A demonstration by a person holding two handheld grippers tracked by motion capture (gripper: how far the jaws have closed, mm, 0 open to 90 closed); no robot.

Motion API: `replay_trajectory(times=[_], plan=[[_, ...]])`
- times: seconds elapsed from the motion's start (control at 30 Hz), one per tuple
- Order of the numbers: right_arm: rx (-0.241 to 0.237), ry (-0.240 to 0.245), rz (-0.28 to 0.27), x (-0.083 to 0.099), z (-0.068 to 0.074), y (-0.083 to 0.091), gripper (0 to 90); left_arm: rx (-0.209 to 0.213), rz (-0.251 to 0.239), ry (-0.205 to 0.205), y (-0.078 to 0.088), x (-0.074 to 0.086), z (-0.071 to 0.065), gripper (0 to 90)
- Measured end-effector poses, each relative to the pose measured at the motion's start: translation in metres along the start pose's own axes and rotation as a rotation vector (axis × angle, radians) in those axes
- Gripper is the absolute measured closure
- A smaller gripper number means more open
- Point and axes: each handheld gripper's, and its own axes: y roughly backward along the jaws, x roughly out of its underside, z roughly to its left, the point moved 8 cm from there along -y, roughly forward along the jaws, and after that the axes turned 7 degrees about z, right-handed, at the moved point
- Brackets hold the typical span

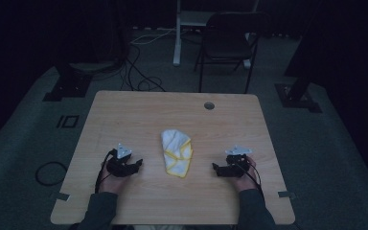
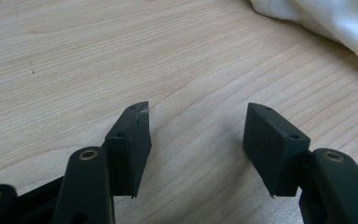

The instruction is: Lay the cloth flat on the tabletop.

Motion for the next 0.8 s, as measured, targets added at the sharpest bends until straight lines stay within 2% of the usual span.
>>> replay_trajectory(times=[0.2, 0.53, 0.57, 0.6, 0.67, 0.77, 0.8], plan=[[0.0, 0.0, 0.0, 0.0, 0.0, 0.0, 10.6, -0.003, 0.0, 0.006, 0.0, 0.0, 0.0, 42.3], [0.005, -0.007, -0.001, 0.0, 0.001, 0.0, 10.9, -0.01, 0.026, 0.025, 0.004, 0.002, 0.0, 50.6], [0.005, -0.006, -0.001, 0.0, 0.001, 0.0, 10.9, 0.008, 0.025, 0.031, 0.005, 0.002, -0.001, 51.3], [0.005, -0.006, -0.001, 0.0, 0.001, 0.0, 10.9, 0.008, 0.025, 0.031, 0.005, 0.002, -0.001, 52.2], [0.003, -0.004, 0.001, 0.0, 0.0, 0.0, 10.9, 0.048, 0.011, 0.035, 0.007, -0.001, -0.004, 52.7], [0.003, -0.005, 0.0, 0.0, 0.001, 0.0, 10.8, 0.051, 0.005, 0.035, 0.008, -0.002, -0.005, 52.8], [0.003, -0.004, -0.001, 0.0, 0.001, 0.0, 10.8, 0.061, -0.019, 0.032, 0.014, -0.006, -0.007, 52.8]])
